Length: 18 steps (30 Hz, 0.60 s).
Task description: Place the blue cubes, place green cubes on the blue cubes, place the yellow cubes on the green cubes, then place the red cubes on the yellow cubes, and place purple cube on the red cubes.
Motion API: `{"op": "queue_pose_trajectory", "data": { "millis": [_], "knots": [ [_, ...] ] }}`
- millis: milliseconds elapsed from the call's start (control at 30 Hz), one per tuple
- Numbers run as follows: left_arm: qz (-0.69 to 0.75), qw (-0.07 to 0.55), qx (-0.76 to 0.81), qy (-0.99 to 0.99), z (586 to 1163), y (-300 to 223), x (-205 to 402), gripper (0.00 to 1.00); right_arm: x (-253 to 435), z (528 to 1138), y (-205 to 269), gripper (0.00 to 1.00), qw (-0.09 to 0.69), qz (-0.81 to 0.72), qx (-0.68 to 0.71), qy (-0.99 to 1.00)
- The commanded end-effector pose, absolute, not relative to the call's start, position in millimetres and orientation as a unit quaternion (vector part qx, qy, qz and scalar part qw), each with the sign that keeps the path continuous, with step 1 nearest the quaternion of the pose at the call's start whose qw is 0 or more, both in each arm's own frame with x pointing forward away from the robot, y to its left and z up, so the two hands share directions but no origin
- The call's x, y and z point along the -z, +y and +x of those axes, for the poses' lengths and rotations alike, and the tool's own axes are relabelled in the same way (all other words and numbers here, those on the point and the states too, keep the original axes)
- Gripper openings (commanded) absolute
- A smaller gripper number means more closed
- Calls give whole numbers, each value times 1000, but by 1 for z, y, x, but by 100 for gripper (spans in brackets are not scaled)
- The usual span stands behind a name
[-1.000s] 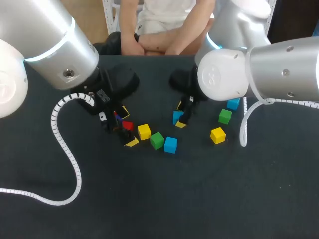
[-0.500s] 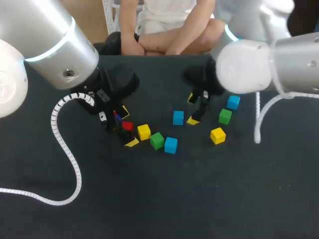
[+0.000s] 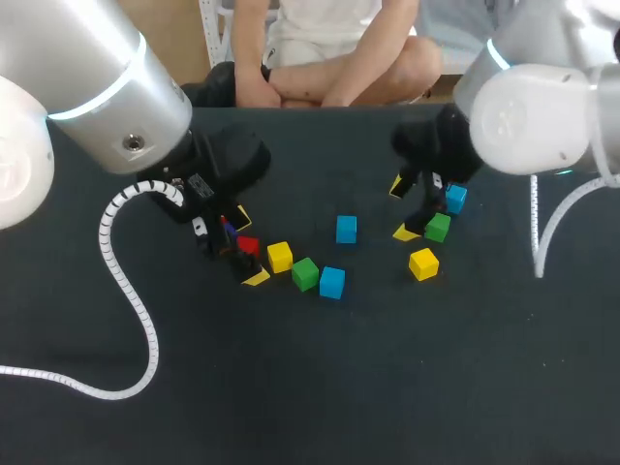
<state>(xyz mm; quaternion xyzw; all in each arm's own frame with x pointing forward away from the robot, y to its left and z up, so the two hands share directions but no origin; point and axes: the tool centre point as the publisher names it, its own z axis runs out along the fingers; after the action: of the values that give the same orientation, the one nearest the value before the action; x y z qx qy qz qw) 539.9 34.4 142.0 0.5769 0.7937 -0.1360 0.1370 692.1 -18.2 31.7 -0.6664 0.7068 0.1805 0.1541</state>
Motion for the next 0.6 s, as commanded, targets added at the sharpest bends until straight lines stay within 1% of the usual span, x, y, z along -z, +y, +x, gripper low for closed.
{"op": "queue_pose_trajectory", "data": {
  "millis": [33, 600],
  "knots": [
    [578, 136, 136, 793, 541, 34, -142, 100, -35, 694, -29, 100, 156, -670, -188, 701],
    [578, 136, 136, 793, 541, 34, -142, 100, -45, 682, -70, 100, 158, -641, -166, 733]
  ]
}}
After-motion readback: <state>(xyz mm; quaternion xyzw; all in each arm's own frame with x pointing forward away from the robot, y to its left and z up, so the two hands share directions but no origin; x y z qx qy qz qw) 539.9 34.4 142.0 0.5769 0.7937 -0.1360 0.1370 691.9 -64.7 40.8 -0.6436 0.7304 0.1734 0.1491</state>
